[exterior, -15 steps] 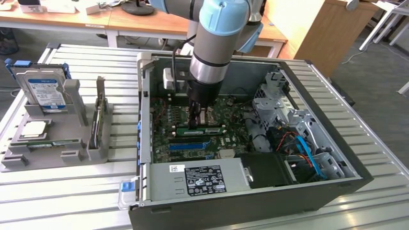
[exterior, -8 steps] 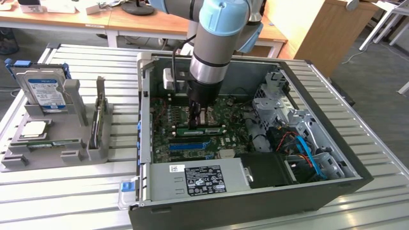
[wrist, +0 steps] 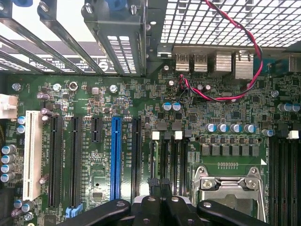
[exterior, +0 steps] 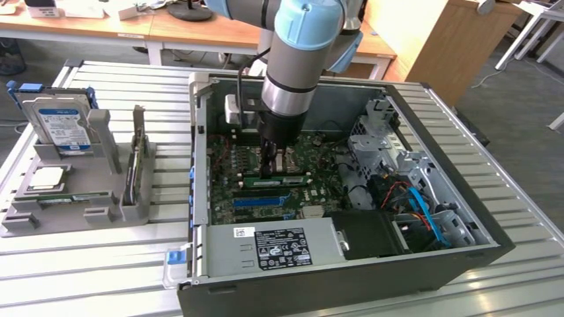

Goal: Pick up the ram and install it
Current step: 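Press down the ram until it locks into place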

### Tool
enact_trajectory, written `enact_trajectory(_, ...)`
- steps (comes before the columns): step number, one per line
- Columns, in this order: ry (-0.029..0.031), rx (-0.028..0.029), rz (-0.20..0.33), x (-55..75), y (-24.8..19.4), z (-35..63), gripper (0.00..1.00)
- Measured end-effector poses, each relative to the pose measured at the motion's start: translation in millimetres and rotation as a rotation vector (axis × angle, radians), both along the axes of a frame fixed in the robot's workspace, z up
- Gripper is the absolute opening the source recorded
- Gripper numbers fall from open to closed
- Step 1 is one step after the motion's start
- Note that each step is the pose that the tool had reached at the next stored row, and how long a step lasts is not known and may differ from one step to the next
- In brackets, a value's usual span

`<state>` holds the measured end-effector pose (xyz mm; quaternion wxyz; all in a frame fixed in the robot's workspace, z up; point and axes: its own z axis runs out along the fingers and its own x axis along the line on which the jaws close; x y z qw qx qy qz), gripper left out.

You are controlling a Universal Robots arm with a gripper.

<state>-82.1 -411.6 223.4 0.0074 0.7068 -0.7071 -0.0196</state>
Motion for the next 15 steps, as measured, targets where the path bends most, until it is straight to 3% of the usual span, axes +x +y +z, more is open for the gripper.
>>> enact_trajectory(15,0.0000,0.0000,0.000,0.0,0.0,-0.9,0.11)
